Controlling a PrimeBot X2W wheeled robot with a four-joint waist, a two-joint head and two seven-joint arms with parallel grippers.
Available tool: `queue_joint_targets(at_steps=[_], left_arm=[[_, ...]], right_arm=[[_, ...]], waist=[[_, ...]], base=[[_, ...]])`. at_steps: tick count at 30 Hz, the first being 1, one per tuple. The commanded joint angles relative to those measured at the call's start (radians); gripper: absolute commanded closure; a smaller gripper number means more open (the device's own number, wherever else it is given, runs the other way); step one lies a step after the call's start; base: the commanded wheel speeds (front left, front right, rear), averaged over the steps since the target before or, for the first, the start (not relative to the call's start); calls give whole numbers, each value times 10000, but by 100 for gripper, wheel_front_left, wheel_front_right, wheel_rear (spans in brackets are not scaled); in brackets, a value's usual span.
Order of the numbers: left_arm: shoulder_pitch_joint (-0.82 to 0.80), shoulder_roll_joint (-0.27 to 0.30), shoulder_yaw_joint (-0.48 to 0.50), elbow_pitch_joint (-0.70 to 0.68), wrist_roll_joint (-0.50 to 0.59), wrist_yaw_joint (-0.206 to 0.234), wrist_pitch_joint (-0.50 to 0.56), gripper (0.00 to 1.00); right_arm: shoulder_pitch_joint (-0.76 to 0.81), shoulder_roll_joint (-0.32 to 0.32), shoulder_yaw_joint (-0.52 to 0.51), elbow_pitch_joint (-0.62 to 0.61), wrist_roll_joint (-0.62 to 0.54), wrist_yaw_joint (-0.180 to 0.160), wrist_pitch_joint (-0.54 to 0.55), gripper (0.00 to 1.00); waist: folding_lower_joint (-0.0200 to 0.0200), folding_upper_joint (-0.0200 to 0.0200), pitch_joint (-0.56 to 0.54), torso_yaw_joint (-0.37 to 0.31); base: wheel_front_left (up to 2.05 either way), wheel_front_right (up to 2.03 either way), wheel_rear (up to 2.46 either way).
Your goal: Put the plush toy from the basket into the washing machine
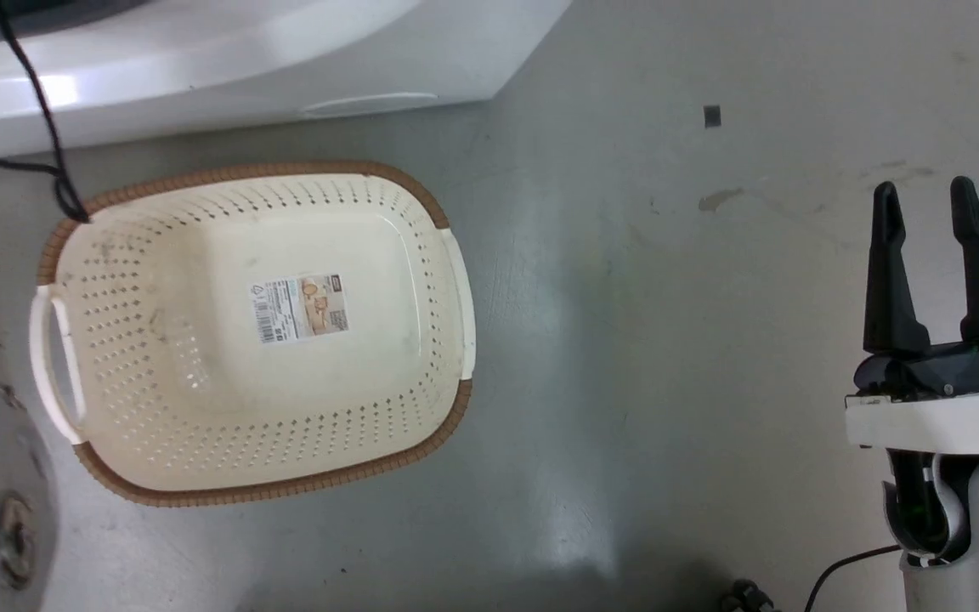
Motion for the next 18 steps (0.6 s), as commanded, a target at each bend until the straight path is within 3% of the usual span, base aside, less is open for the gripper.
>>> queue_joint_targets(at_steps=[1,18], left_arm=[[618,-171,-8,-202,92,28,-55,0],[5721,-1561,122,-3205,593,4,-55,0]], right_arm=[[-37,-2,53,40,-128,-7,-44,0],[848,-2,232,328,-859,-7,-44,0]], waist=[[-1,0,-434,196],[-1,0,-3214,1114]], base=[[0,0,0],[0,0,0]])
